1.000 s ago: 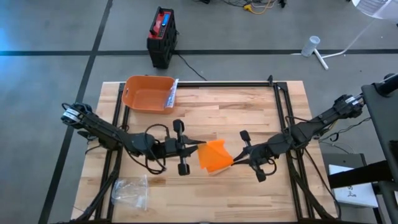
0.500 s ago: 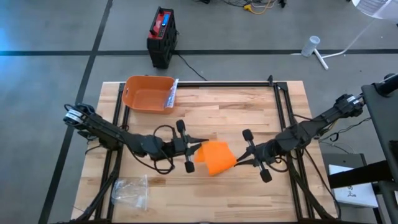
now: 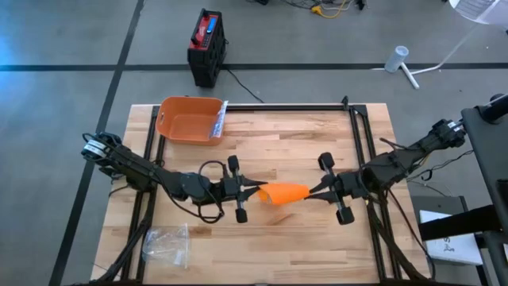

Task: Roll bandage
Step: Roll the orange bandage

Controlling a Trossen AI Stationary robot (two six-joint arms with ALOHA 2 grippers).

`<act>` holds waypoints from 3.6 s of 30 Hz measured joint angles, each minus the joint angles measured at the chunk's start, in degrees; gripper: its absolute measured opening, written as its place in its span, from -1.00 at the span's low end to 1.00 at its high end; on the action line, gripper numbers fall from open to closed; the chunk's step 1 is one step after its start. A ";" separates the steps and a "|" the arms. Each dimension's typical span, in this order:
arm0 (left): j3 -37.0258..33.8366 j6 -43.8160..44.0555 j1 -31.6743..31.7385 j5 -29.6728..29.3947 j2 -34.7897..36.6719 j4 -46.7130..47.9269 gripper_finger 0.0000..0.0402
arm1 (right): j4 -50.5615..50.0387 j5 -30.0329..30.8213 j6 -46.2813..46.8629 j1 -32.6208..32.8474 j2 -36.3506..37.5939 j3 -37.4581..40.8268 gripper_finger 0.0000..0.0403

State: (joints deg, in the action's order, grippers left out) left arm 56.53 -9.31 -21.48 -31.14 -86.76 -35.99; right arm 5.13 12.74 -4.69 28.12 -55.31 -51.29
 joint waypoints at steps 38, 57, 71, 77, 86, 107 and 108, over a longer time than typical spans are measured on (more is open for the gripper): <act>0.02 9.03 5.10 12.69 -2.14 -1.29 -0.56 | -0.16 4.06 0.57 -2.67 -0.11 -0.07 -1.00; 1.95 13.96 4.11 13.29 -8.46 -0.50 -0.99 | -2.23 8.30 -8.59 -2.64 0.07 -0.07 -1.00; 1.95 14.92 4.00 18.70 -8.46 -3.49 -0.99 | -4.65 14.35 -13.28 -2.64 0.00 -0.07 -1.00; 1.95 15.88 3.83 20.59 -8.63 -5.07 -0.99 | -4.88 15.99 -14.93 -2.66 0.00 -0.07 -1.00; 1.95 16.37 3.48 24.00 -8.66 -9.65 -0.99 | -4.87 18.86 -15.93 -2.64 0.00 -0.07 -1.00; 1.95 18.87 3.52 25.34 -8.66 -18.12 -0.98 | -4.82 20.64 -15.92 -4.33 -0.09 -0.07 -1.00; 1.95 18.87 3.52 25.34 -8.68 -18.27 -0.99 | -4.83 20.65 -15.93 -4.33 -0.09 -0.07 -1.00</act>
State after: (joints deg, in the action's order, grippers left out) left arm 58.48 9.56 -17.96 -5.80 -95.44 -54.26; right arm 0.30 33.39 -20.62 23.79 -55.40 -51.35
